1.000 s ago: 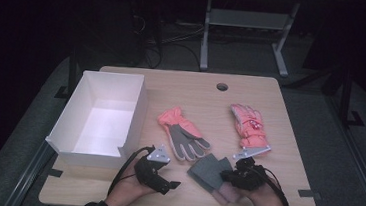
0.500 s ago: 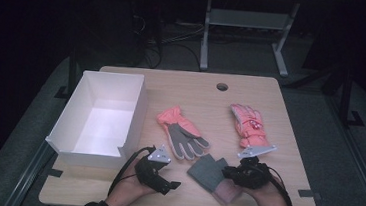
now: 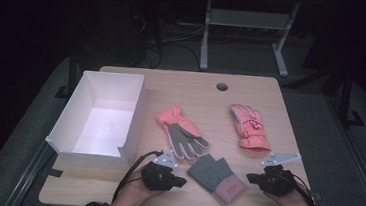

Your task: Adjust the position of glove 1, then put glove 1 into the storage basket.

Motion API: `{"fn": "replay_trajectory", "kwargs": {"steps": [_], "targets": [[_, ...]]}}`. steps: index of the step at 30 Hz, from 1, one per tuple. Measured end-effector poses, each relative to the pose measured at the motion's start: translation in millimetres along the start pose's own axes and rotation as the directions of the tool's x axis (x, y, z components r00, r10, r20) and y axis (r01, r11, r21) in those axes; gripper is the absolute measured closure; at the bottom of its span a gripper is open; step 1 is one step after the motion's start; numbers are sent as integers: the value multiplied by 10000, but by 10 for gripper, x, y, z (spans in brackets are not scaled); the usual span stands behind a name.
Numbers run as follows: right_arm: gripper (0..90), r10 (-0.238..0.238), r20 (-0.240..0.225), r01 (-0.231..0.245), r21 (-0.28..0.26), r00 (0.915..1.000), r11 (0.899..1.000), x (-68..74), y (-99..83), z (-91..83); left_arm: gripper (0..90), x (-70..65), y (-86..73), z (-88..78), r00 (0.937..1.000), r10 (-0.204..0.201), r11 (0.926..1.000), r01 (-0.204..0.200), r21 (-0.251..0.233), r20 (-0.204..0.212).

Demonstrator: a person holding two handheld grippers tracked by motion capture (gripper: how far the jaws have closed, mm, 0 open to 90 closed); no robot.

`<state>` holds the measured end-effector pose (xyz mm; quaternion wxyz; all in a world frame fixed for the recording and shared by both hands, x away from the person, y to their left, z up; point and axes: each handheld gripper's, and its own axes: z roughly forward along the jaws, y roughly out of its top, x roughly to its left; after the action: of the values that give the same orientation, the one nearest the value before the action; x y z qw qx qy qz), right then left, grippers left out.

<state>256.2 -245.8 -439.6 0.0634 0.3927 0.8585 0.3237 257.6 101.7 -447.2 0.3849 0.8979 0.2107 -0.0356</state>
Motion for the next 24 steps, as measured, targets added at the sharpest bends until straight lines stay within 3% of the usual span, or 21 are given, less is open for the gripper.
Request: {"fn": "replay_trajectory", "kwargs": {"steps": [2,6,24], "targets": [[899,-225,-134,227,139,9997,9996,8,-22,43,897,-41,38,86,9999,52,9999,-54,152,139],[899,-644,-279,649,191,9975,9977,31,14,94,897,-50,130,282,9998,203,9982,-201,561,-38],[900,-1138,-679,1158,270,9912,9929,112,48,140,897,82,302,432,9995,-133,9980,149,616,-271]]}}
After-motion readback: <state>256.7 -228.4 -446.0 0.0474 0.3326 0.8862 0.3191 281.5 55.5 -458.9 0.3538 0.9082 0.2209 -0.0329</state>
